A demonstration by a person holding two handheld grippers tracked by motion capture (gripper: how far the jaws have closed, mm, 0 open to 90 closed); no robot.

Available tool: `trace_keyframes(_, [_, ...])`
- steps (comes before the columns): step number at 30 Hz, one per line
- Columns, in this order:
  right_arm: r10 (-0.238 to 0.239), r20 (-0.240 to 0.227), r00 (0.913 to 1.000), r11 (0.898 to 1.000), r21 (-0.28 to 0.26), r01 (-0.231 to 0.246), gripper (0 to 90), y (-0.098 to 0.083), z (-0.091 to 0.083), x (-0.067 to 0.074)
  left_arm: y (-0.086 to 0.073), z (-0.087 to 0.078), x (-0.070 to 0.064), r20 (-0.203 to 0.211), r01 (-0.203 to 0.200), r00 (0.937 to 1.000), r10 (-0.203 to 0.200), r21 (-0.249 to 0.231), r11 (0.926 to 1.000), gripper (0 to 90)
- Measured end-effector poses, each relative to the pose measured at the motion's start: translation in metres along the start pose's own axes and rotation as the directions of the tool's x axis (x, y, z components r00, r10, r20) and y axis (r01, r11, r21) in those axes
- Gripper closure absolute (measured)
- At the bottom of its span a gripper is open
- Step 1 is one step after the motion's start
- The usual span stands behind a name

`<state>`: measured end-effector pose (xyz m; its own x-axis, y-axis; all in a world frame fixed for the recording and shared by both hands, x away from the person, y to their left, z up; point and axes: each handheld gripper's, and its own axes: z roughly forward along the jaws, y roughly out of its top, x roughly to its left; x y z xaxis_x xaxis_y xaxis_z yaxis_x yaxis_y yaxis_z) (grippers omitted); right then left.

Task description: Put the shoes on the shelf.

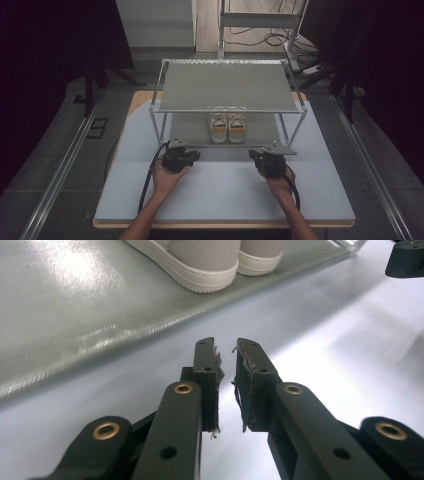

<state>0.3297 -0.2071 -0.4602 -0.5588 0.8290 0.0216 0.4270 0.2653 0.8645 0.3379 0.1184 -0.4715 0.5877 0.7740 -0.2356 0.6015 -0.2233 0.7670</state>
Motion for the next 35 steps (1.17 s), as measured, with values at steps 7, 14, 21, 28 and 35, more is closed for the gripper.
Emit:
trace_keyframes(7, [0.022,-0.018,0.9996,1.000,-0.004,-0.022,87.0,-0.021,-0.023,-0.006,-0.023,-0.016,0.002,0.017,0.005,0.9998,-0.005,0.013,0.9999,79.5])
trace_keyframes(14, [0.040,-0.020,0.9990,0.999,0.015,-0.040,83.8,-0.044,-0.040,-0.013,-0.043,-0.032,0.006,0.017,0.005,0.9998,-0.006,0.031,0.9995,77.4])
trace_keyframes(21, [0.036,-0.009,0.9993,0.998,0.047,-0.035,73.0,-0.058,-0.054,-0.021,-0.066,-0.045,0.015,-0.014,0.036,0.9993,-0.035,0.044,0.9984,73.6])
trace_keyframes(28, [0.044,-0.010,0.9990,0.998,0.054,-0.044,65.3,-0.062,-0.060,-0.024,-0.068,-0.048,0.017,-0.047,0.041,0.9981,-0.040,0.031,0.9987,66.1])
trace_keyframes(35, [0.040,0.027,0.9988,0.997,0.066,-0.041,46.2,-0.063,-0.057,-0.024,-0.067,-0.050,0.020,-0.106,0.041,0.9936,-0.038,0.025,0.9988,45.1])
